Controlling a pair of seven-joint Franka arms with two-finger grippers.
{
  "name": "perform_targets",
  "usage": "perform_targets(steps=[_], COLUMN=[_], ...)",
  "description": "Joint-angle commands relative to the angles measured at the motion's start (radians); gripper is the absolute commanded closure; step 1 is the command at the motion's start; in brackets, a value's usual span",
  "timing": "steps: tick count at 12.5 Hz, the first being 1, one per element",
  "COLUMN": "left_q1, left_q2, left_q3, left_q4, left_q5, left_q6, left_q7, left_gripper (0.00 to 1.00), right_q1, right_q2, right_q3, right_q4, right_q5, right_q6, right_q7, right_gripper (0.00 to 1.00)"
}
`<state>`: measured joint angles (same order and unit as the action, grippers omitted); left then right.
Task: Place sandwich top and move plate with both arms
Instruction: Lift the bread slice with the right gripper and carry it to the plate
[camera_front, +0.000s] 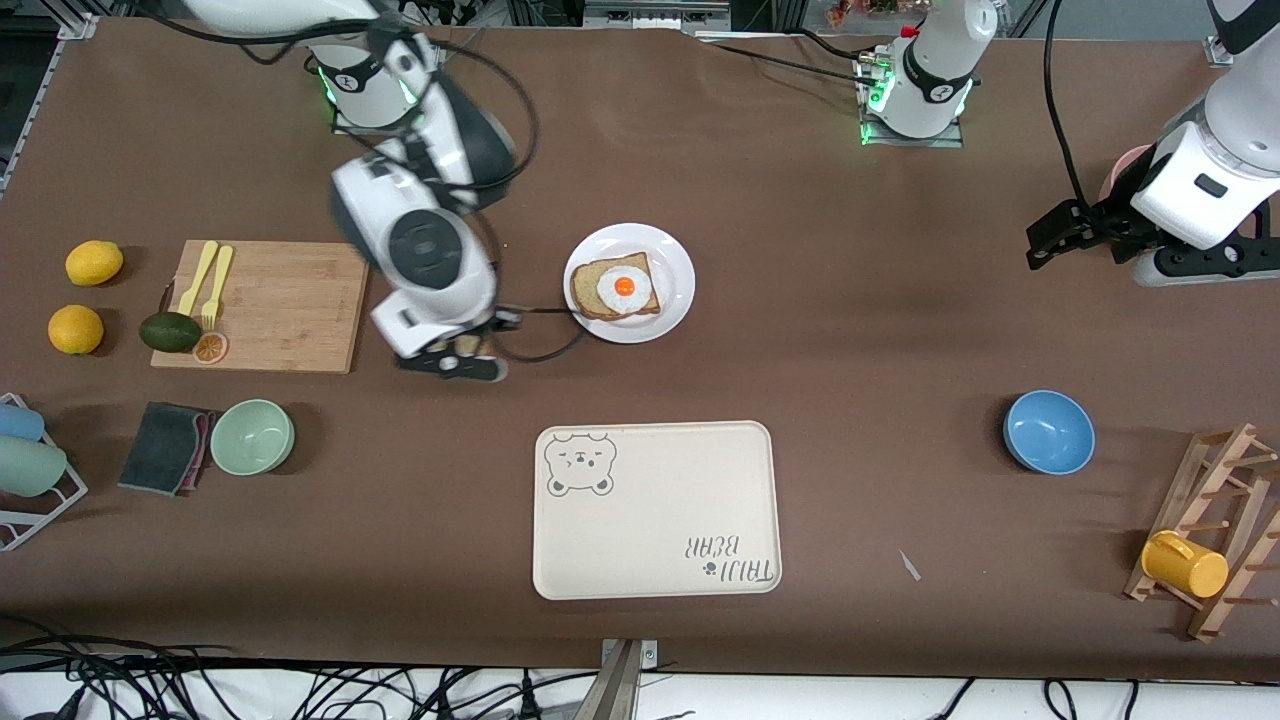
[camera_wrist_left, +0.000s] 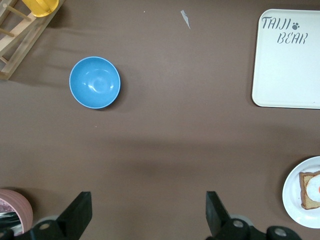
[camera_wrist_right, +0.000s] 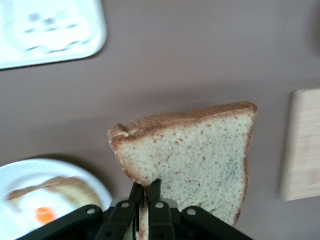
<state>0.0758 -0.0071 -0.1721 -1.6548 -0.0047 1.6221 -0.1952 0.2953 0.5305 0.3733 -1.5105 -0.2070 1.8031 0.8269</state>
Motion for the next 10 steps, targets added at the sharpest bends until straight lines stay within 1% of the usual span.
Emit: perform_targets(steps=[1,2,4,5,6,8,9,10], left_q1=[0.001,0.002,0.005,0.004,0.004,0.004,0.002,0.002], left_q2=[0.007,0.009,0.009,0.009,0.007,0.007,0.007,0.007], left_q3=[0.002,0.002,0.003,0.003,0.003,0.003,0.002,0.002], left_q4=[0.026,0.027,0.027,0.026,0.027,0.026,0.026,0.026], left_q5=[-0.023,-0.023,-0.023,-0.023,-0.023,-0.023,-0.023,-0.023], left_q6=[-0.024,-0.024,-0.024,-0.024,-0.024,-0.024,-0.024,-0.024], left_q7=[0.003,0.005,0.005,0.005,0.005,0.005,0.005,0.005], left_gripper=[0.00,0.00,0.00,0.00,0.00,0.00,0.00,0.00], right_q1=[0.131,0.177,0.232,0.269,0.284,0.306,0.336,0.340], right_q2=[0.101,0.149,0.251,0.278,0.281,0.305,0.306,0.306], right_q3=[-0.008,-0.013,-0.014,-0.017,-0.046,-0.053,-0.056,-0.066], right_q4=[0.151,0.206,0.338,0.367,0.360,0.337,0.329,0.319], right_q5=[0.000,-0.003,-0.005,-0.008,-0.009,-0.012,-0.014,-0.003], right_q6=[-0.025,-0.019,-0.004,0.004,0.002,-0.007,-0.019,-0.040], right_q7=[0.122,0.158,0.172,0.175,0.175,0.179,0.202,0.218], right_gripper=[1.00,1.00,1.00,1.00,1.00,1.00,1.00,1.00])
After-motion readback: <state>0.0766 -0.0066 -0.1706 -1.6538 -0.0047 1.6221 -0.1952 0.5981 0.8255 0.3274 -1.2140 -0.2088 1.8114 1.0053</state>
